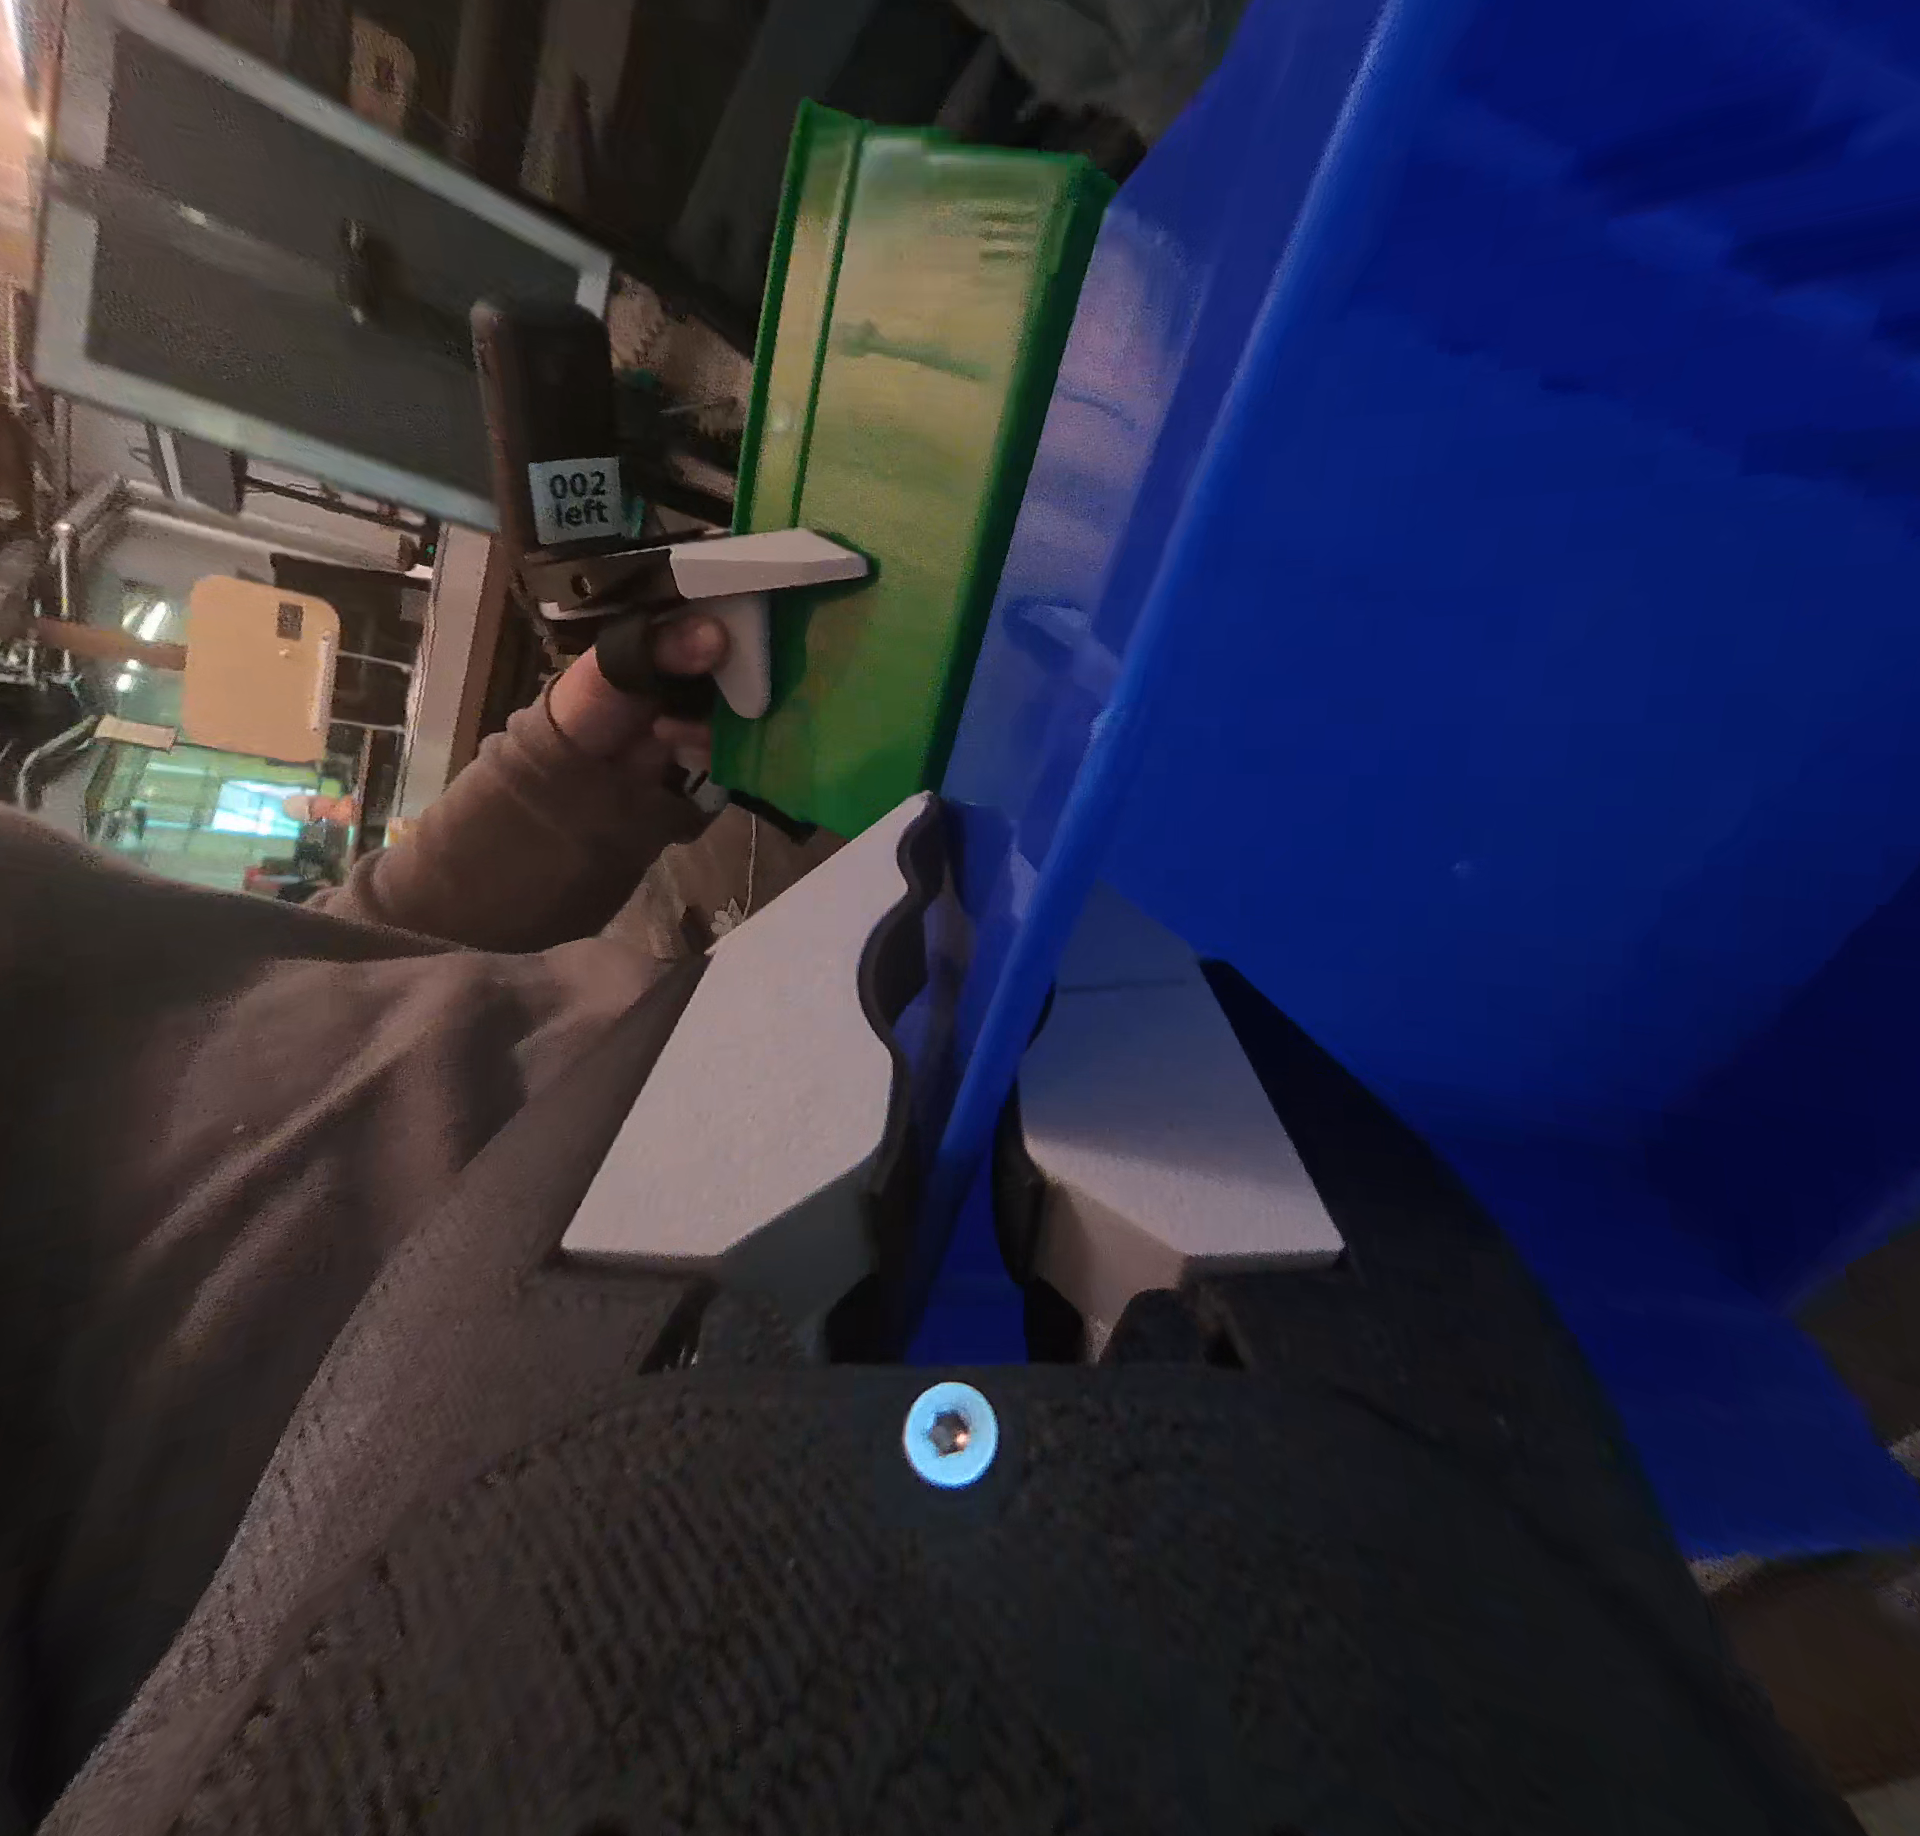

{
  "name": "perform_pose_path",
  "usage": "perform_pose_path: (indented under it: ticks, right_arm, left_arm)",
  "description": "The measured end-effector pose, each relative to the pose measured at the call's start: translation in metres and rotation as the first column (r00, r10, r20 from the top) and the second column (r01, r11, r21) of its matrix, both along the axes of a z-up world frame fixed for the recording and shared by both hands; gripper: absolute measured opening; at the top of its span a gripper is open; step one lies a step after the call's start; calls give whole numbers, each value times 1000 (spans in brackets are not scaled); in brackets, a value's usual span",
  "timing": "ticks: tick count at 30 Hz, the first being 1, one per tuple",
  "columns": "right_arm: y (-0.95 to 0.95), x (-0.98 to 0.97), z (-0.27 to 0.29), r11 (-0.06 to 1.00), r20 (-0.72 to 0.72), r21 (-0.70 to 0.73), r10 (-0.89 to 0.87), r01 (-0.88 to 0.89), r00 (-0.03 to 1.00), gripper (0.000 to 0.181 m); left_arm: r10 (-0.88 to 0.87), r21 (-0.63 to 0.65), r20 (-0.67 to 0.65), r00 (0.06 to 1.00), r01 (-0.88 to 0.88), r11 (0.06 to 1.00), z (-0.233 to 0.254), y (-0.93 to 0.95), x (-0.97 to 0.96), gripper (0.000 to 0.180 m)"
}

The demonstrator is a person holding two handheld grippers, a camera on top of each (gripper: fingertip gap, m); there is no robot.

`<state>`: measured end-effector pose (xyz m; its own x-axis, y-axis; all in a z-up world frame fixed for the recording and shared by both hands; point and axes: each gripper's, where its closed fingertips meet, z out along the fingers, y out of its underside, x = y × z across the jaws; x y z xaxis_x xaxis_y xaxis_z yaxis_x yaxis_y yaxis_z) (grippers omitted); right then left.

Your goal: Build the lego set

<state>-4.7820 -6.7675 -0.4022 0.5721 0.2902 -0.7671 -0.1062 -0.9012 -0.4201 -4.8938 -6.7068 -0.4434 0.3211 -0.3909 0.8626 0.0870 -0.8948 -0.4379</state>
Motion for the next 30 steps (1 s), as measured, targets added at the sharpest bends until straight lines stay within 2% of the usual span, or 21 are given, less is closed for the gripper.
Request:
perform_pose_path:
  ticks: [6, 10, 13, 17, 22, 30]
  right_arm:
    - [213, 34, 14, 993, -4, 31, 112, -112, 994, 2]
    - [368, 47, 10, 984, 22, 81, 159, -160, 987, 2]
    - [485, 56, 14, 977, 37, 149, 149, -153, 988, 3]
    - [628, 72, 30, 982, -1, 136, 131, -130, 991, 1]
    - [790, 109, 46, 985, -51, 149, 91, -83, 995, 2]
    - [1038, 194, 27, 995, -60, 99, 32, -26, 998, 2]
  left_arm:
    - [8, 96, 10, 1000, -8, 995, 26, 196, 41, 2]
    - [63, 119, 12, 998, -64, 991, 23, 338, 50, 2]
    - [127, 79, 41, 991, -130, 988, 25, 450, 50, 1]
    - [156, 27, 37, 987, -157, 987, 38, 594, 63, 2]
    - [121, 58, -38, 992, -118, 991, 32, 754, 99, 2]
    - [78, 74, -7, 997, -77, 994, 39, 1023, 185, 1]
